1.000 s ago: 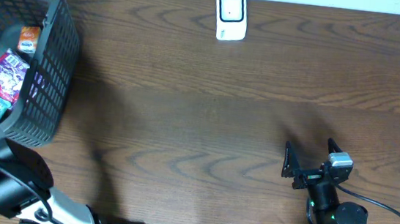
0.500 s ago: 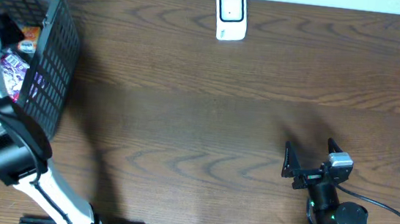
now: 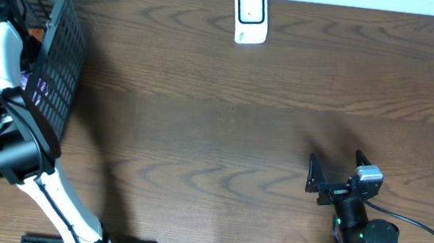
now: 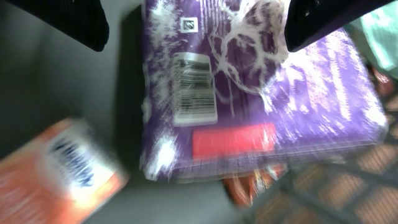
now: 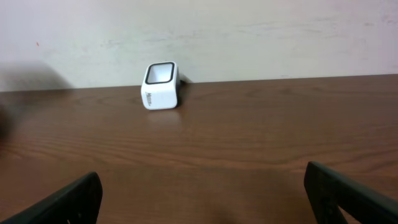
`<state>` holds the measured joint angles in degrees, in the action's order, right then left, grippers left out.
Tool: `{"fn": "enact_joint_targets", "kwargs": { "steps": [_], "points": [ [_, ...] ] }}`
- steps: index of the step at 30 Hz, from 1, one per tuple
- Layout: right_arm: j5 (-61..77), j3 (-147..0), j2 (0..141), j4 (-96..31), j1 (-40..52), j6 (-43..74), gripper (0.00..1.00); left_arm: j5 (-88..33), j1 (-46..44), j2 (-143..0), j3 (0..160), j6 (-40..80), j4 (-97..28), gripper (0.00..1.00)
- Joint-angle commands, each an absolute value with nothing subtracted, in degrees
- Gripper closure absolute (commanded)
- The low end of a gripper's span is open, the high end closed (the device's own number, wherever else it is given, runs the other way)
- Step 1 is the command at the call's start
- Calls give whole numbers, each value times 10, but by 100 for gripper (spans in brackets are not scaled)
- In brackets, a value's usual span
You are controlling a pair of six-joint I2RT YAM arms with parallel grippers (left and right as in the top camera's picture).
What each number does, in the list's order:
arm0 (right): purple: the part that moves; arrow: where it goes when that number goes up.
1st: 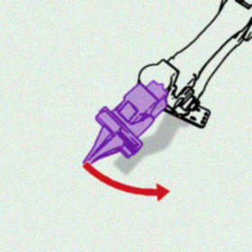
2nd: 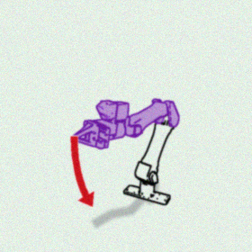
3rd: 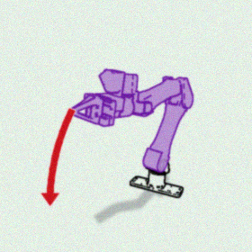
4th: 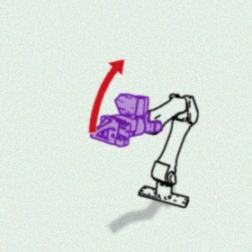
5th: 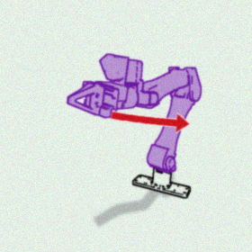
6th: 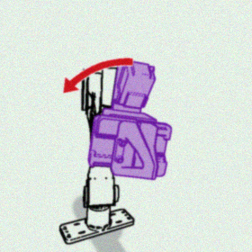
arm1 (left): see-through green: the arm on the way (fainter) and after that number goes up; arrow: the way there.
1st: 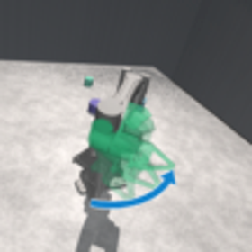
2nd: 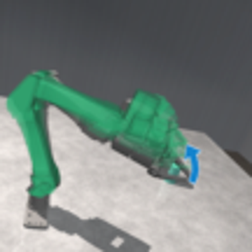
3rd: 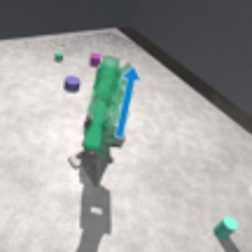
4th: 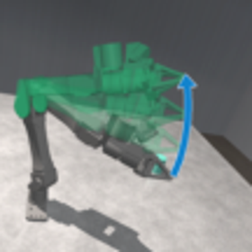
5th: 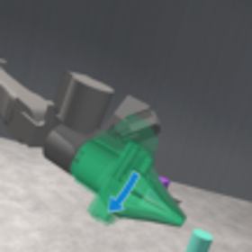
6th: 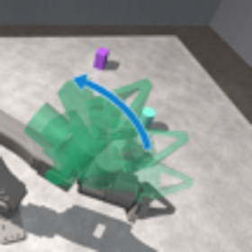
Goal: Scan the item barcode
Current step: 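Grasp the purple snack box in the basket with the left gripper, then carry the purple box to the white scanner, barcode facing it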
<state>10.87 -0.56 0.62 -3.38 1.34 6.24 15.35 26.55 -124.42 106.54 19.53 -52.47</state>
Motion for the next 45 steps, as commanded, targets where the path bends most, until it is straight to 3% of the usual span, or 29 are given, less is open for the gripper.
{"fn": "enact_joint_targets", "kwargs": {
  "steps": [1,3,9,12,32,41,45],
  "points": [
    [109,-3,3,-34,11,55,1,162,263,-1273,1054,218,-536,11],
    [109,-3,3,-34,11,55,1,162,262,-1286,1052,218,-543,19],
    [109,-3,3,-34,11,55,1,162,262,-1290,1052,217,-552,64],
    [109,-3,3,-34,11,55,1,162,262,-1279,1053,218,-557,92],
    [109,-3,3,-34,11,55,1,136,252,-936,1059,218,-522,93],
    [109,-3,3,-34,11,55,1,-187,180,-809,1059,217,-492,93],
    [109,-3,3,-34,11,55,1,-229,84,-801,1059,217,-505,92]
  ]
}}
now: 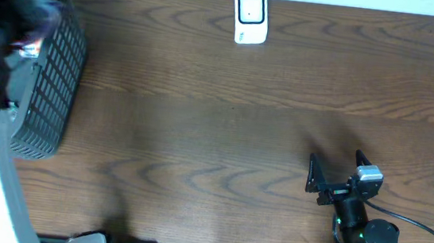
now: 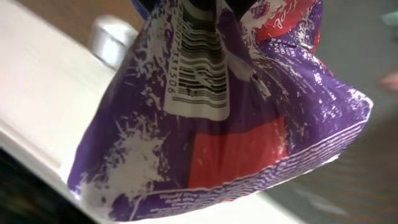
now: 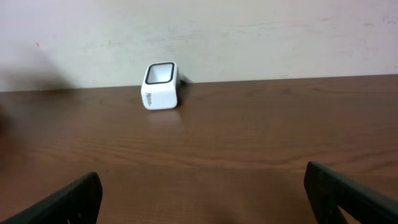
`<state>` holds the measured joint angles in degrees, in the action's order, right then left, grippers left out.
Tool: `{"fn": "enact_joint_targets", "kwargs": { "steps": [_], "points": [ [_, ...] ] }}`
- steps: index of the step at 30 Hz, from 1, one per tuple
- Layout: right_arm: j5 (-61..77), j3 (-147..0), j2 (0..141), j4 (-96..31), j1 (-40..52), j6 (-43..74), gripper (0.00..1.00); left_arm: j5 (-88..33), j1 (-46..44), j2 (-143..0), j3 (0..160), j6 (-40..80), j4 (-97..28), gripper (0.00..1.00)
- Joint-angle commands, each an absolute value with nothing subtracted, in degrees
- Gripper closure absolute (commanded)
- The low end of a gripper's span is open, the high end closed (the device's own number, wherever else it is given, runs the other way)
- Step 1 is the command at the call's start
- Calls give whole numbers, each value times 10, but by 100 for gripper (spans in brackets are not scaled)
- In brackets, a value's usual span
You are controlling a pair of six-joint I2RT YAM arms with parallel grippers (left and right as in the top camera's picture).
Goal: Scan the item barcode
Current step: 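Carry the purple box to the white scanner, barcode facing it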
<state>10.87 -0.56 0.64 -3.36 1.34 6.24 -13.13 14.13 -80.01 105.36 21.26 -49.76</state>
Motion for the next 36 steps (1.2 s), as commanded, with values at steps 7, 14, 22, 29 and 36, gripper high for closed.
{"fn": "enact_joint_targets", "kwargs": {
  "steps": [7,14,22,29,36],
  "points": [
    [109,-3,3,-34,11,55,1,-229,-97,-849,1051,188,-546,93],
    [108,-3,3,-34,11,55,1,-134,-215,-971,1047,185,-589,93],
    [109,-3,3,-34,11,55,1,-126,-270,-1120,1047,207,-578,93],
    [109,-3,3,-34,11,55,1,-136,-281,-1207,1047,255,-547,92],
    [108,-3,3,-34,11,55,1,-170,-275,-1198,1068,256,-538,14]
  ]
}}
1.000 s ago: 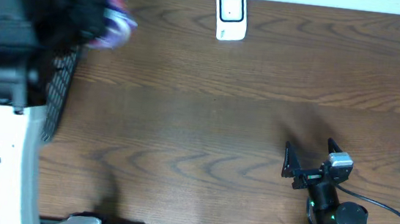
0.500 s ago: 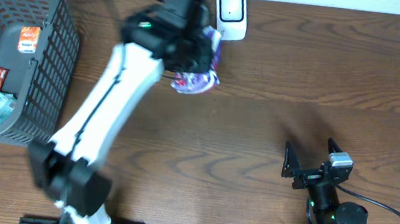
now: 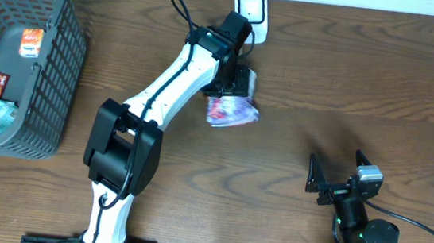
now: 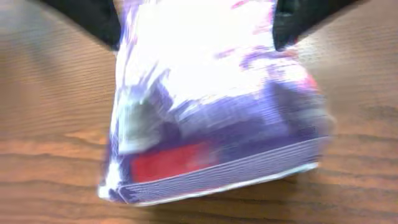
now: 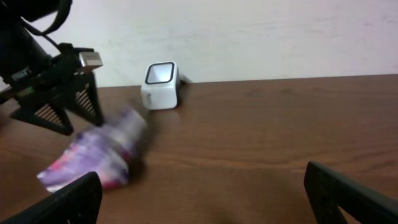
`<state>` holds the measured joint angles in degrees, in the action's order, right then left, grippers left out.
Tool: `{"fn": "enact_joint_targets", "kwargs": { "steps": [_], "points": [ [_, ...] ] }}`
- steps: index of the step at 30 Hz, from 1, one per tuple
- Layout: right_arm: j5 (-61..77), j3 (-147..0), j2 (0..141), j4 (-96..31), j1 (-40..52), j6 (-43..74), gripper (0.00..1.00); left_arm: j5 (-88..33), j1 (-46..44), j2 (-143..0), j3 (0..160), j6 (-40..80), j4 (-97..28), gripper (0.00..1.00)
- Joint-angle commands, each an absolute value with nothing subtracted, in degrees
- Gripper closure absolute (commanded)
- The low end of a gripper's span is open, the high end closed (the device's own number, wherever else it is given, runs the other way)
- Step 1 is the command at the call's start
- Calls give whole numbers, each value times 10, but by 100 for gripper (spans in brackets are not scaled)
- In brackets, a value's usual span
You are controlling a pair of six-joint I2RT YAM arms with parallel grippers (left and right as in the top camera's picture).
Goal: Scan the item barcode
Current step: 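Carry the purple box to the white scanner, barcode facing it, then place the purple box on the table and release it, then move the left gripper back into the basket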
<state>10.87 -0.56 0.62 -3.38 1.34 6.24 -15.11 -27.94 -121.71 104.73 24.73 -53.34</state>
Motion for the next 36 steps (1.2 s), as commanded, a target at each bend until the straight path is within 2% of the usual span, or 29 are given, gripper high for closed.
{"fn": "enact_joint_targets", "kwargs": {
  "steps": [1,10,20,28,36],
  "points": [
    [108,-3,3,-34,11,55,1,-174,-272,-1190,1074,256,-542,12],
    [108,-3,3,-34,11,55,1,-173,-195,-1006,1089,253,-565,11],
    [108,-3,3,-34,11,55,1,-173,17,-794,1089,252,-594,11],
    [109,-3,3,-34,11,55,1,-173,156,-748,1089,242,-649,11],
    [109,-3,3,-34,11,55,1,-172,175,-760,1089,241,-652,10]
  ]
}}
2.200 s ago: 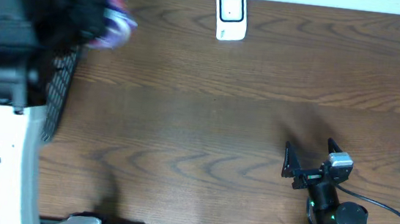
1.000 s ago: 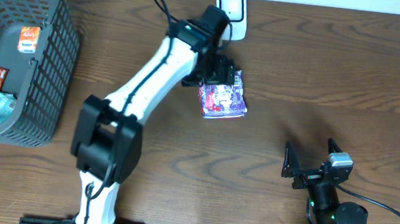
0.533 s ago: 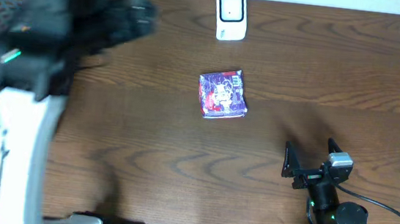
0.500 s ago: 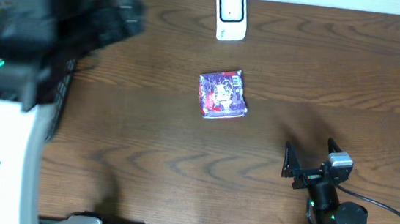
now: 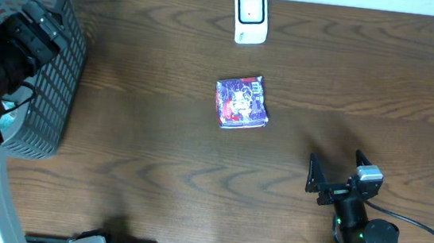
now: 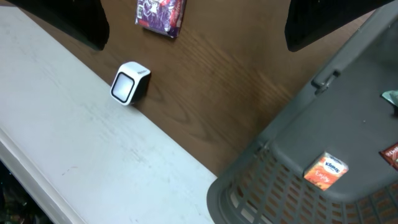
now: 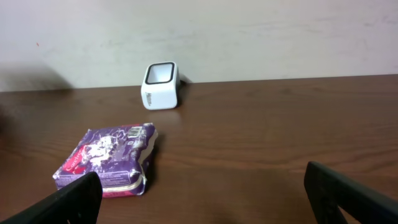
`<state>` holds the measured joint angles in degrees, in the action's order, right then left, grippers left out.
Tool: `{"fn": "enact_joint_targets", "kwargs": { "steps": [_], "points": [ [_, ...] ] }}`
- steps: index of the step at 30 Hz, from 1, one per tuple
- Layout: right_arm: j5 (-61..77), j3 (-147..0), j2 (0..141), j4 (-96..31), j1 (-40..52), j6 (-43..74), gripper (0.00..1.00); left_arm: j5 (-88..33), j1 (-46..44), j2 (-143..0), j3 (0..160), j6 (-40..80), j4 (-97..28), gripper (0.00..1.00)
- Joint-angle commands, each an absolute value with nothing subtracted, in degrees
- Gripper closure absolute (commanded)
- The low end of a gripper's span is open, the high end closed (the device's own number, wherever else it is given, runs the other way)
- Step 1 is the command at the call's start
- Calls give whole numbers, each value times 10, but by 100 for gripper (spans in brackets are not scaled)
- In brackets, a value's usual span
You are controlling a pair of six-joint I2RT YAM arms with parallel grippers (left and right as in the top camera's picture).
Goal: Scan the item barcode
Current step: 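Move the left gripper back into the basket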
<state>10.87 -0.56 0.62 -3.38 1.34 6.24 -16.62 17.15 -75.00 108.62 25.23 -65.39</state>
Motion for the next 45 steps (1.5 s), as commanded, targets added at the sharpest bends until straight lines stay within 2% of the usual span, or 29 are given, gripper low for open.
{"fn": "enact_joint_targets", "kwargs": {
  "steps": [1,10,21,35,42,45],
  "points": [
    [109,-3,3,-34,11,55,1,-170,175,-763,1089,241,-651,10],
    [109,-3,3,-34,11,55,1,-71,175,-791,1089,241,-636,10],
    [109,-3,3,-34,11,55,1,113,191,-856,1089,241,-586,10],
    [109,-3,3,-34,11,55,1,136,318,-1024,1081,256,-698,9],
    [109,-3,3,-34,11,55,1,136,344,-1075,1051,240,-707,9],
    [109,-3,3,-34,11,55,1,182,346,-1093,1042,236,-707,9]
  ]
}}
